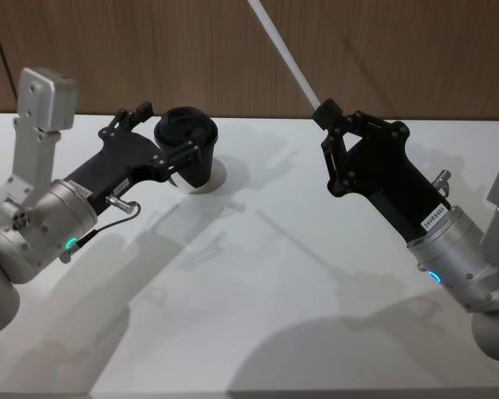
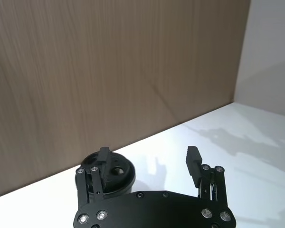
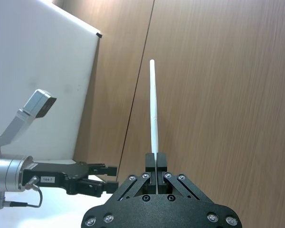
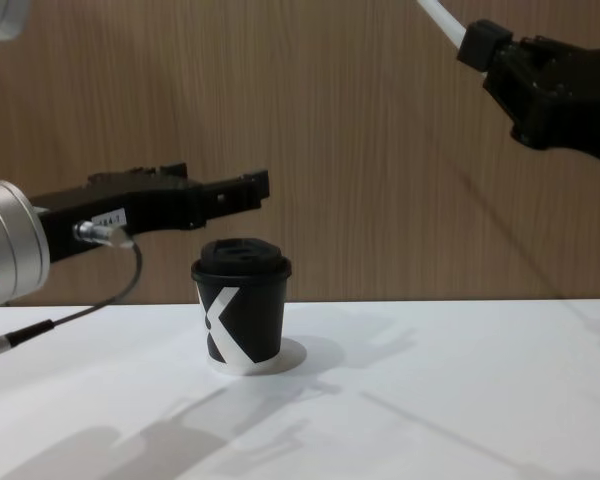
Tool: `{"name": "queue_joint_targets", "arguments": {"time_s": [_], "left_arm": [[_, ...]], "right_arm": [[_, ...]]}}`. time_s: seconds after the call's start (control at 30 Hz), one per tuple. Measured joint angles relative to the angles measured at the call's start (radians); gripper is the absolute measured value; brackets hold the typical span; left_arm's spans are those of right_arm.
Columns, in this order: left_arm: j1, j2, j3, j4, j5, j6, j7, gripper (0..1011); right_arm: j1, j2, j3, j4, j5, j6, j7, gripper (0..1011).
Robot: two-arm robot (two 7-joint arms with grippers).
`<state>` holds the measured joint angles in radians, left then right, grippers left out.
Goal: Pick up the straw with one hand, pass it to the other hand, and insert it into the cup.
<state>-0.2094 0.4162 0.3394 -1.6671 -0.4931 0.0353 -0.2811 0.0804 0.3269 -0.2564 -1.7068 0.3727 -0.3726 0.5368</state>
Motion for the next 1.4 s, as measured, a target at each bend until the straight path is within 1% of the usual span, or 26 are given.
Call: {"name": "queue_joint_targets", "arguments": {"time_s": [0.13, 0.17, 0.27, 0.3, 0.47, 0.5, 0.57, 0.6, 0.63, 0.73, 0.9, 0.93, 1.0, 1.07, 1.1, 1.2, 1.23, 1.4], "left_arm": [[0.000, 0.004, -0.012, -0.005, -0.045, 0.014, -0.036, 1002], [0.000, 0.005, -0.016, -0.007, -0.064, 0.020, -0.049, 1002], [0.000, 0.006, -0.022, -0.011, -0.093, 0.032, -0.068, 1001], [0.000, 0.006, -0.026, -0.015, -0.113, 0.041, -0.080, 1002], [-0.001, 0.005, -0.035, -0.024, -0.167, 0.067, -0.107, 1002], [-0.002, 0.004, -0.038, -0.028, -0.185, 0.077, -0.115, 1002], [-0.003, 0.002, -0.040, -0.032, -0.203, 0.088, -0.121, 1002], [-0.004, 0.000, -0.043, -0.036, -0.223, 0.098, -0.128, 1002], [-0.004, 0.000, -0.043, -0.036, -0.223, 0.098, -0.128, 1002], [-0.006, -0.006, -0.048, -0.046, -0.272, 0.128, -0.143, 1002], [-0.011, -0.016, -0.054, -0.059, -0.337, 0.168, -0.159, 1002], [-0.011, -0.016, -0.054, -0.059, -0.337, 0.168, -0.159, 1002], [-0.013, -0.022, -0.057, -0.065, -0.365, 0.185, -0.165, 1001], [-0.015, -0.028, -0.059, -0.072, -0.403, 0.208, -0.173, 1002], [-0.015, -0.028, -0.059, -0.072, -0.403, 0.208, -0.173, 1001], [-0.018, -0.036, -0.061, -0.077, -0.436, 0.228, -0.179, 1002], [-0.019, -0.039, -0.063, -0.078, -0.454, 0.239, -0.182, 1002], [-0.023, -0.049, -0.065, -0.083, -0.505, 0.267, -0.194, 1002]], "right_arm": [[0.000, 0.000, 0.000, 0.000, 0.000, 0.000, 0.000, 23], [0.000, 0.000, 0.000, 0.000, 0.000, 0.000, 0.000, 23], [0.000, 0.000, 0.000, 0.000, 0.000, 0.000, 0.000, 23], [0.000, 0.000, 0.000, 0.000, 0.000, 0.000, 0.000, 23], [0.000, 0.000, 0.000, 0.000, 0.000, 0.000, 0.000, 23], [0.000, 0.000, 0.000, 0.000, 0.000, 0.000, 0.000, 23], [0.000, 0.000, 0.000, 0.000, 0.000, 0.000, 0.000, 23], [0.000, 0.000, 0.000, 0.000, 0.000, 0.000, 0.000, 23], [0.000, 0.000, 0.000, 0.000, 0.000, 0.000, 0.000, 23], [0.000, 0.000, 0.000, 0.000, 0.000, 0.000, 0.000, 23], [0.000, 0.000, 0.000, 0.000, 0.000, 0.000, 0.000, 23], [0.000, 0.000, 0.000, 0.000, 0.000, 0.000, 0.000, 23], [0.000, 0.000, 0.000, 0.000, 0.000, 0.000, 0.000, 23], [0.000, 0.000, 0.000, 0.000, 0.000, 0.000, 0.000, 23], [0.000, 0.000, 0.000, 0.000, 0.000, 0.000, 0.000, 23], [0.000, 0.000, 0.000, 0.000, 0.000, 0.000, 0.000, 23], [0.000, 0.000, 0.000, 0.000, 0.000, 0.000, 0.000, 23], [0.000, 0.000, 0.000, 0.000, 0.000, 0.000, 0.000, 23]]}}
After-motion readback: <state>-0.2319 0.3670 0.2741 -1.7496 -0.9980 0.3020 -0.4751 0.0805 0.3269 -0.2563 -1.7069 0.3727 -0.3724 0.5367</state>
